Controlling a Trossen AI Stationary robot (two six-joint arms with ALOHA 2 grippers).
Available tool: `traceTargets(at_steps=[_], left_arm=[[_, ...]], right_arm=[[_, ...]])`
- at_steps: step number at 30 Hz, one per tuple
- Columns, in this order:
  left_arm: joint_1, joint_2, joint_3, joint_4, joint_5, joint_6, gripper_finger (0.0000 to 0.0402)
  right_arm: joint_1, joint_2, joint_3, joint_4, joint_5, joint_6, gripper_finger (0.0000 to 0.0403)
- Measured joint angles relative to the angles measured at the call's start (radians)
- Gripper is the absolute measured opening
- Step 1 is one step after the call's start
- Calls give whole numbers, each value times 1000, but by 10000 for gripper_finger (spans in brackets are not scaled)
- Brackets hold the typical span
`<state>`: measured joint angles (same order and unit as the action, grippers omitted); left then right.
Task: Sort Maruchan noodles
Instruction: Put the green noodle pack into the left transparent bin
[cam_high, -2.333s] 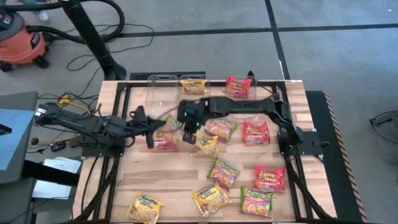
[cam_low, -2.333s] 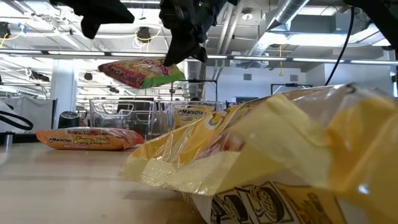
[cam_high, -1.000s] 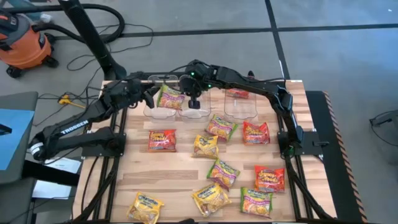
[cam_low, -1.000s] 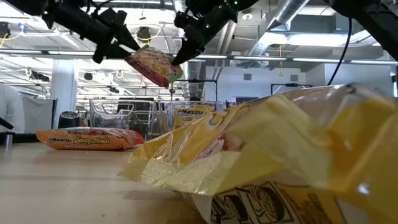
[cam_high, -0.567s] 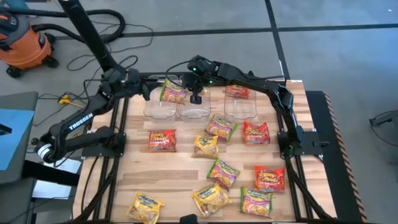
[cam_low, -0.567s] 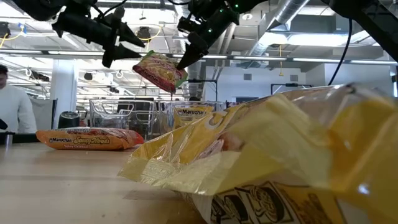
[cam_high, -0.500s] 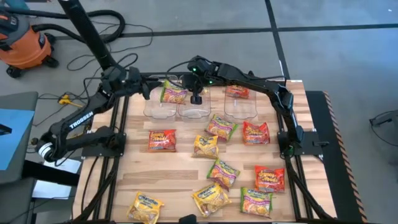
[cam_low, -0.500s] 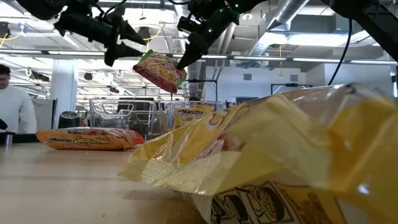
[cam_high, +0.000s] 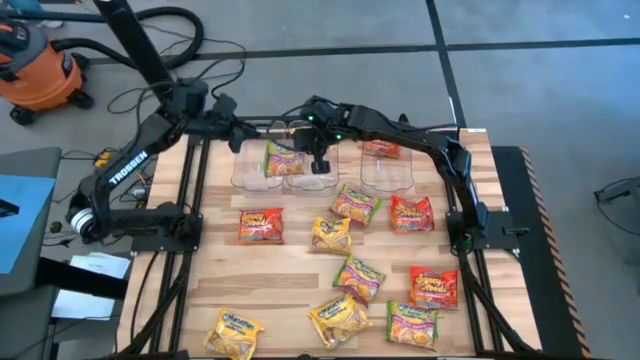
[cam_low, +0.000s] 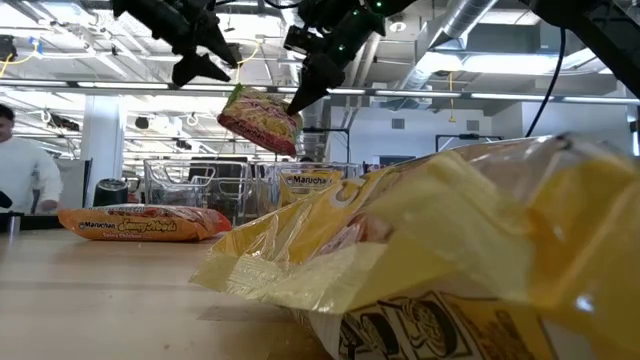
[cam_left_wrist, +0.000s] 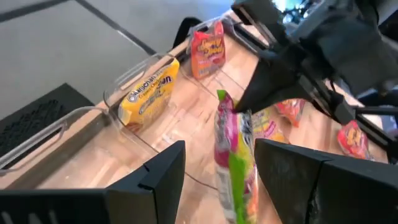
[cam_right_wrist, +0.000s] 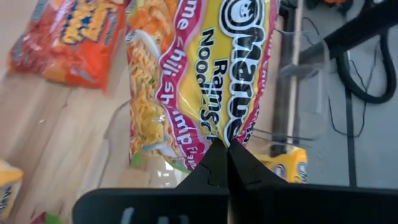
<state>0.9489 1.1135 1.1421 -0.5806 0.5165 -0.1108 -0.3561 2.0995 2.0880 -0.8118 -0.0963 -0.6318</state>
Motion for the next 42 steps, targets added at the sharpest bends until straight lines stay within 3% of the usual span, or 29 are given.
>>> traceTargets(at_steps=[7, 15, 30, 39, 42], left_arm=[[-20, 69, 92, -163, 3, 85, 182], [-91, 136, 94, -223, 78, 34, 182], [-239, 198, 94, -236, 89, 16, 182], [-279, 198, 94, -251, 27, 10, 182], [-287, 198, 94, -254, 30, 10, 182]], right_arm=[[54, 0, 0, -3, 0, -30, 2], [102, 0, 0, -3, 21, -48, 4], [120, 0, 0, -24, 49, -50, 6], [126, 0, 0, -24, 52, -50, 7], [133, 0, 0, -14, 100, -53, 7]])
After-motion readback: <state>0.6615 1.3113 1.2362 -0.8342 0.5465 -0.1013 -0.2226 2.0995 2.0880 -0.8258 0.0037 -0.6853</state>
